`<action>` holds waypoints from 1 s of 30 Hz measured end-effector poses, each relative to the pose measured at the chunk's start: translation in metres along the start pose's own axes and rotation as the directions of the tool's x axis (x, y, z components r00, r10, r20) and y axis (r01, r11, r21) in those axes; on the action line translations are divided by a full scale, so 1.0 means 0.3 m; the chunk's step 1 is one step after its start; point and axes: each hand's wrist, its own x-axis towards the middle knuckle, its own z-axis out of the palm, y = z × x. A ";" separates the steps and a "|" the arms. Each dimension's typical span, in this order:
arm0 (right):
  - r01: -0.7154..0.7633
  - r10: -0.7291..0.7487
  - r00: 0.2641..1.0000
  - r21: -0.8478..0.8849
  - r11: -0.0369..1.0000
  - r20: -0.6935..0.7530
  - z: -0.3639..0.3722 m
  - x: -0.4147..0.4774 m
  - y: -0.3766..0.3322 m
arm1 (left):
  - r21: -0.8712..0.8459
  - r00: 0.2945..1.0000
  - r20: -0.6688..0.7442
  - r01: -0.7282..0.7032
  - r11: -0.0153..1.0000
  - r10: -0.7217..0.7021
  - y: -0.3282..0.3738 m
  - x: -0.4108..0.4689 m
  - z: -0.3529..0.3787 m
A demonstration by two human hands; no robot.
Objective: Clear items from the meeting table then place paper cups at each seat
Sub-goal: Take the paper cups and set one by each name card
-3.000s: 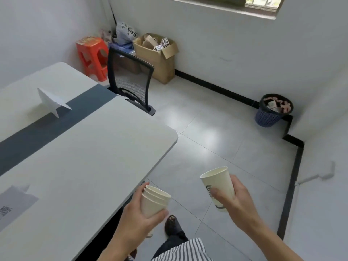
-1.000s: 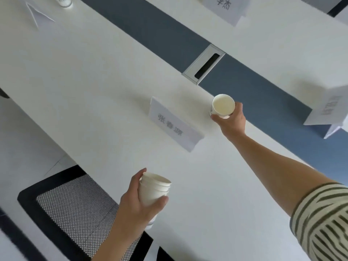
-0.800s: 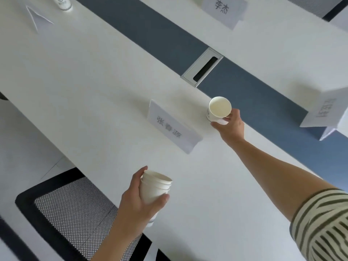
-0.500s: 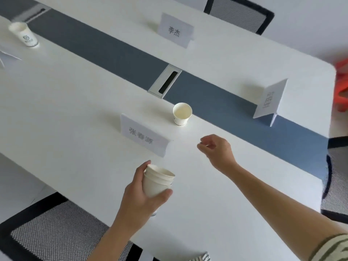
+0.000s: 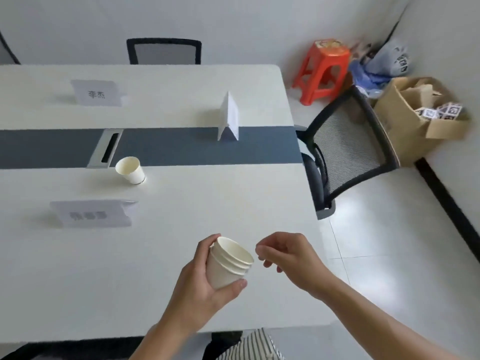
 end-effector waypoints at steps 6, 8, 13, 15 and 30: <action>-0.073 0.088 0.988 0.118 0.990 -0.127 -0.235 -0.356 0.259 | 0.152 0.955 0.238 -0.215 0.965 0.176 0.113 -0.137 0.372; -0.109 0.135 0.977 0.160 0.981 -0.166 -0.317 -0.461 0.336 | 0.169 0.925 0.324 -0.264 0.950 0.200 0.153 -0.170 0.494; -0.153 0.212 0.954 0.261 0.953 -0.212 -0.507 -0.629 0.482 | 0.185 0.832 0.490 -0.391 0.902 0.260 0.265 -0.185 0.744; -0.155 0.233 0.946 0.316 0.936 -0.227 -0.573 -0.658 0.524 | 0.186 0.800 0.538 -0.419 0.889 0.265 0.303 -0.161 0.823; -0.079 0.372 0.848 0.604 0.793 -0.377 -1.378 -0.584 0.658 | 0.133 0.648 0.727 -0.458 0.879 0.227 0.713 0.347 1.469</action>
